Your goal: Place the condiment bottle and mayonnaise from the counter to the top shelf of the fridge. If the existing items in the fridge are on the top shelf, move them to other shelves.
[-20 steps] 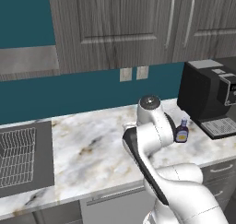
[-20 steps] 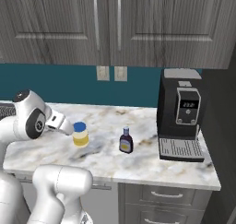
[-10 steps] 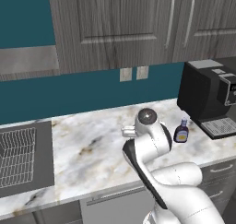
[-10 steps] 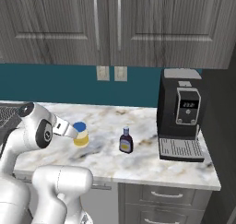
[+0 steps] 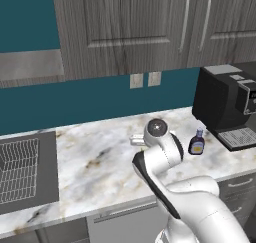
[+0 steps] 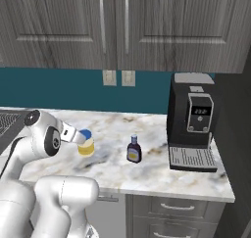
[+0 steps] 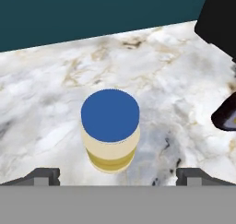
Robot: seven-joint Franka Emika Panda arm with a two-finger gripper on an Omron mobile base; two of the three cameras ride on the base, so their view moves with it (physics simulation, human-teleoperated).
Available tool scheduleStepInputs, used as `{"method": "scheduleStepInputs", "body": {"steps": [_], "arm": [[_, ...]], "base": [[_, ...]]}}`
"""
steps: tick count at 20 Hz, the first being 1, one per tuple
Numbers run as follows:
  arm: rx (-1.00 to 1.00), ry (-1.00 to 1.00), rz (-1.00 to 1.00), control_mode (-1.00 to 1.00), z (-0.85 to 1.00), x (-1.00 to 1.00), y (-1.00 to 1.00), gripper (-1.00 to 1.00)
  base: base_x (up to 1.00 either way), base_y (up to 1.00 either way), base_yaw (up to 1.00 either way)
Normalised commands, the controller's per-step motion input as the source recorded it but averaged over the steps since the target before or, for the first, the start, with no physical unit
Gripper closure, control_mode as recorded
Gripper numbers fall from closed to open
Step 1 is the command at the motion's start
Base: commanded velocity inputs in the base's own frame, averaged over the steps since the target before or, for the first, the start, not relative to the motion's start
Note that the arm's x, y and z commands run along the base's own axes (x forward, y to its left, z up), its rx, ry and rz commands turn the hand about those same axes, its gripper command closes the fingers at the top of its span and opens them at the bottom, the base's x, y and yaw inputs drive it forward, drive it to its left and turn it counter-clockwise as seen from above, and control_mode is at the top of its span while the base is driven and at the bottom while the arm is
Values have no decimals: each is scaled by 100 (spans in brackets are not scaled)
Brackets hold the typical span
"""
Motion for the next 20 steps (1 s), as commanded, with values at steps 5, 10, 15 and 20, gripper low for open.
{"method": "scheduleStepInputs", "body": {"steps": [5,10,15,20], "arm": [[0,0,0,-100,-8,23,-5,-100],[0,0,0,-100,-11,13,-2,-100],[0,0,0,-100,-19,2,0,-100],[0,1,-4,-100,-24,1,-10,-100]], "base": [[0,0,0],[0,0,0],[0,0,0],[0,0,0]]}}
